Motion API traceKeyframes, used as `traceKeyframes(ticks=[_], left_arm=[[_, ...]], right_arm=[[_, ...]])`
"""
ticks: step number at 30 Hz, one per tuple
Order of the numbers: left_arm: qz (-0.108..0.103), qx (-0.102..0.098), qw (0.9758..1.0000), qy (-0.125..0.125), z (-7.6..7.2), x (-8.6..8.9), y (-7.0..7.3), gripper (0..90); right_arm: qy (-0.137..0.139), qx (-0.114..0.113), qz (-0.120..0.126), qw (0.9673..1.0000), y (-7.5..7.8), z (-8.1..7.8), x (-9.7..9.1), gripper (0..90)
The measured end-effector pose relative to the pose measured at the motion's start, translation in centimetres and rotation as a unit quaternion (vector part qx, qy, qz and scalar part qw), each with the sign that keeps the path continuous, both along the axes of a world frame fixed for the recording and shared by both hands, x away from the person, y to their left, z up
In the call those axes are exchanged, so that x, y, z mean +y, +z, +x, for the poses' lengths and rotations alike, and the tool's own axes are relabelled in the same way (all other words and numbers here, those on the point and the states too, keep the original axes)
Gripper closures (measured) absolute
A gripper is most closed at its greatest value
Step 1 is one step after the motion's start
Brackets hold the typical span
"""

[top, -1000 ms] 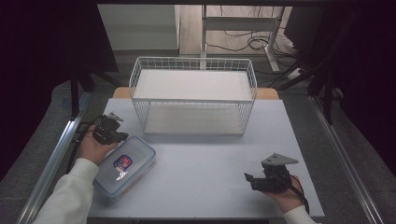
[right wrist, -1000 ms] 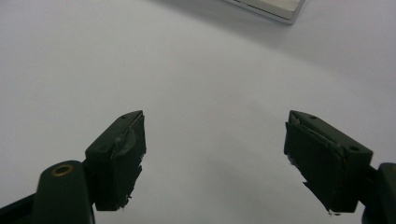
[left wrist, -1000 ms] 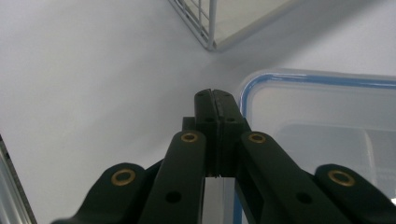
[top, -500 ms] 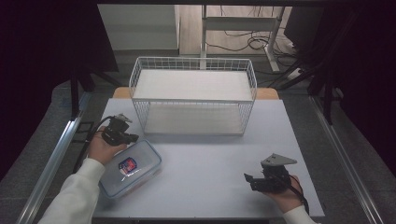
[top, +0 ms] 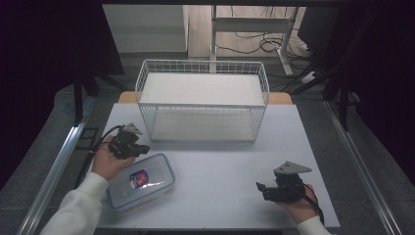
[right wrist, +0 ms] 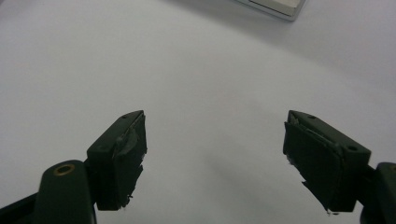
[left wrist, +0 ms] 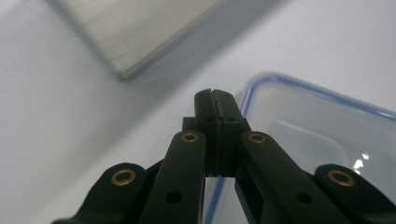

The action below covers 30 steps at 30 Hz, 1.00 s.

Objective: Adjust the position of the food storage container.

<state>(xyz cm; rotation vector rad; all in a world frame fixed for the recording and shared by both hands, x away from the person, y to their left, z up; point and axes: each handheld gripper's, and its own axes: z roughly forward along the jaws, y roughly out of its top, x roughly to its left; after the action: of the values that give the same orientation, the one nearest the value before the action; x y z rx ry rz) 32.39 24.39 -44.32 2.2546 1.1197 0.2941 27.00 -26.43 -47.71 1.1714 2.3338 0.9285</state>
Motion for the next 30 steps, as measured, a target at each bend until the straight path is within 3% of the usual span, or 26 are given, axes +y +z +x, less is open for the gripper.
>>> traceKeyframes(ticks=[2, 3, 4, 5, 8, 12, 20, 24, 30], left_arm=[[-0.001, -0.006, 0.9999, 0.015, -1.4, 1.7, 0.5, 90.0], [-0.001, -0.003, 0.9995, 0.031, -2.2, 2.6, 0.6, 90.0], [-0.001, 0.001, 0.9981, 0.062, -3.6, 4.3, 0.4, 90.0], [-0.001, 0.001, 0.9981, 0.062, -3.6, 4.3, 0.4, 90.0], [-0.008, 0.014, 0.9953, 0.095, -5.6, 6.2, -0.4, 90.0], [-0.01, 0.039, 0.992, 0.12, -8.1, 7.8, -2.0, 90.0], [0.002, 0.083, 0.9872, 0.136, -10.8, 8.8, -4.0, 90.0], [0.0, 0.104, 0.9869, 0.124, -11.0, 8.1, -4.8, 90.0], [0.006, 0.108, 0.9869, 0.119, -10.5, 7.6, -5.1, 90.0]], right_arm=[[-0.001, 0.0, 0.001, 1.0, 0.0, 0.0, -0.1, 21.9], [-0.001, 0.0, 0.0, 1.0, 0.0, 0.0, -0.1, 21.9], [-0.001, 0.0, -0.001, 1.0, 0.1, -0.1, 0.0, 21.9], [-0.001, 0.0, -0.001, 1.0, 0.1, -0.1, 0.0, 21.9], [0.001, -0.003, -0.002, 1.0, 0.1, -0.1, 0.3, 21.9], [0.003, -0.005, -0.003, 1.0, 0.0, 0.0, 0.4, 21.9], [0.004, -0.017, -0.005, 0.9998, 0.1, 0.0, 0.4, 22.4], [0.011, -0.02, -0.012, 0.9997, 0.1, -0.1, 0.6, 22.4], [0.011, -0.02, -0.015, 0.9996, 0.0, -0.1, 0.6, 22.4]])
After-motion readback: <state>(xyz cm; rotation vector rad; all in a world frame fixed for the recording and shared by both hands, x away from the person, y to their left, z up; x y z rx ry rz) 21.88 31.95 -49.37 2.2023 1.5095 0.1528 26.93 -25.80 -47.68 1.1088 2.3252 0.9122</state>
